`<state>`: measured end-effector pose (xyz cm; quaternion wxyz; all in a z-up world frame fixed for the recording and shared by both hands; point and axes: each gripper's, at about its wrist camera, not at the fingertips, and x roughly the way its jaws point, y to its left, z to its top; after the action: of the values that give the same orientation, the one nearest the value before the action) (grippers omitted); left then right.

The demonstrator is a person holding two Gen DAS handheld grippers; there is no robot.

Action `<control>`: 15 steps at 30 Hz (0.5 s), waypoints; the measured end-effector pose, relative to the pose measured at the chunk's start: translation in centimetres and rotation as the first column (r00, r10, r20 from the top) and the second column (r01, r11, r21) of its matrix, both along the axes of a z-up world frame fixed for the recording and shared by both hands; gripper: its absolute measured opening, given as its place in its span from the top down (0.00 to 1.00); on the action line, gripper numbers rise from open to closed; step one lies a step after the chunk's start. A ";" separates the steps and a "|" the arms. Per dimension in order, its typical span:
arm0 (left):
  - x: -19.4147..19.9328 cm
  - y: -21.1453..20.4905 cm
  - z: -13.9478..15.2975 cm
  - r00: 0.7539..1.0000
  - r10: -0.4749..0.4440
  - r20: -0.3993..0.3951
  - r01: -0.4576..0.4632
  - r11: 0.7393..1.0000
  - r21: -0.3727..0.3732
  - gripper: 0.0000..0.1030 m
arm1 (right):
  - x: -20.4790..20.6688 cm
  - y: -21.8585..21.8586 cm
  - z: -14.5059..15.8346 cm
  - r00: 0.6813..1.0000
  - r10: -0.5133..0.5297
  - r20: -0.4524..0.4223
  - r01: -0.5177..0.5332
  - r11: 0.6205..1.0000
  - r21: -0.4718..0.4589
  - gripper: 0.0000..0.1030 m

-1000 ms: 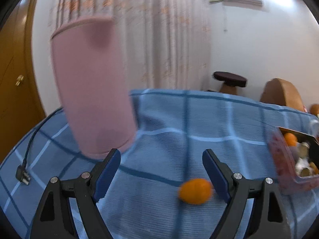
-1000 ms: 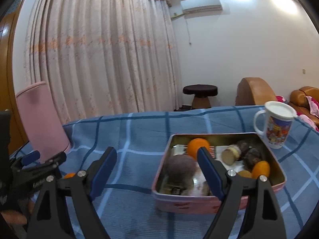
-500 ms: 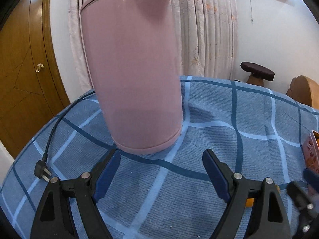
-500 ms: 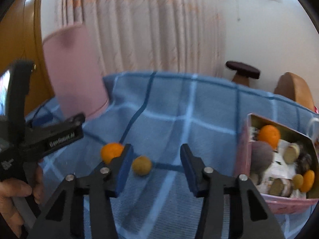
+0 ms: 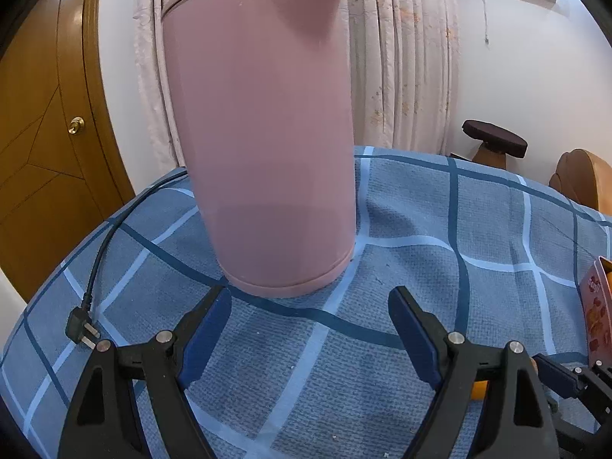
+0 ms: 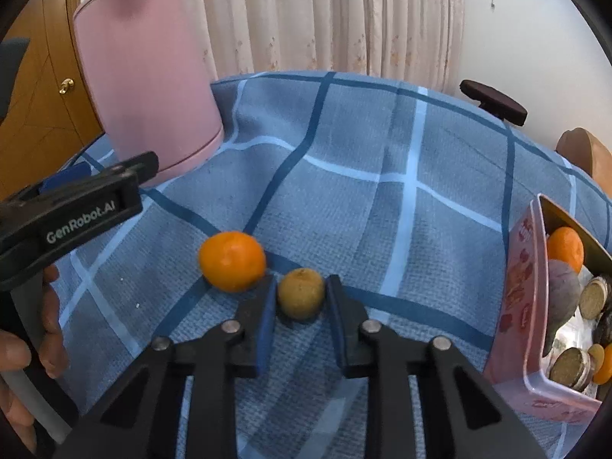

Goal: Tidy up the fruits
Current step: 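Grasp the brown kiwi with the right gripper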

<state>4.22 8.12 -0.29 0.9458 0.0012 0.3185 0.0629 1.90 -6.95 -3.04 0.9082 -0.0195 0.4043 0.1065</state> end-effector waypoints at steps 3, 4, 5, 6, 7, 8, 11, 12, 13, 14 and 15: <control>-0.1 -0.2 0.1 0.999 -0.035 0.006 0.035 0.999 -0.023 0.17 | -0.9 -0.8 0.8 0.998 -0.028 0.054 0.026 0.999 0.032 0.72; -0.3 -0.4 0.2 0.998 -0.059 0.012 0.059 0.998 -0.027 0.17 | -1.7 -1.2 1.4 0.993 -0.051 0.105 0.046 0.998 0.046 0.72; -0.4 -0.8 0.3 0.996 -0.087 0.019 0.088 0.996 -0.030 0.17 | -2.0 -1.4 1.8 0.989 -0.064 0.132 0.057 0.997 0.051 0.72; -0.6 -1.2 0.4 0.992 -0.127 0.026 0.127 0.991 -0.034 0.17 | -2.7 -1.7 2.2 0.982 -0.082 0.170 0.073 0.996 0.059 0.72; -0.7 -1.6 0.4 0.986 -0.165 0.029 0.166 0.985 -0.042 0.17 | -3.4 -1.9 2.7 0.973 -0.100 0.209 0.088 0.994 0.067 0.72; -0.8 -2.2 0.4 0.976 -0.214 0.028 0.216 0.975 -0.055 0.17 | -4.1 -2.1 3.1 0.963 -0.117 0.243 0.104 0.992 0.067 0.72; -1.0 -4.2 0.0 0.939 -0.343 0.005 0.342 0.937 -0.069 0.17 | -5.3 -2.2 3.7 0.944 -0.139 0.299 0.131 0.990 0.048 0.72; -1.0 -5.2 -0.4 0.927 -0.375 -0.011 0.374 0.926 -0.049 0.17 | -5.5 -2.3 3.8 0.939 -0.143 0.312 0.137 0.990 0.042 0.72; -0.9 -5.8 -0.6 0.921 -0.389 -0.025 0.388 0.921 -0.030 0.17 | -5.7 -2.3 3.9 0.936 -0.146 0.320 0.142 0.989 0.036 0.72; -0.8 -6.3 -1.0 0.916 -0.399 -0.041 0.399 0.917 -0.016 0.17 | -5.8 -2.3 4.0 0.936 -0.146 0.321 0.142 0.989 0.036 0.72; -0.5 -7.0 -1.5 0.907 -0.414 -0.078 0.414 0.910 -0.009 0.17 | -5.8 -2.4 4.0 0.936 -0.146 0.319 0.141 0.989 0.040 0.72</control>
<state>3.76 1.16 -1.78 0.9244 0.0749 0.3476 -0.1378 -3.88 -9.35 0.91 0.9673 0.0005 0.2507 0.0387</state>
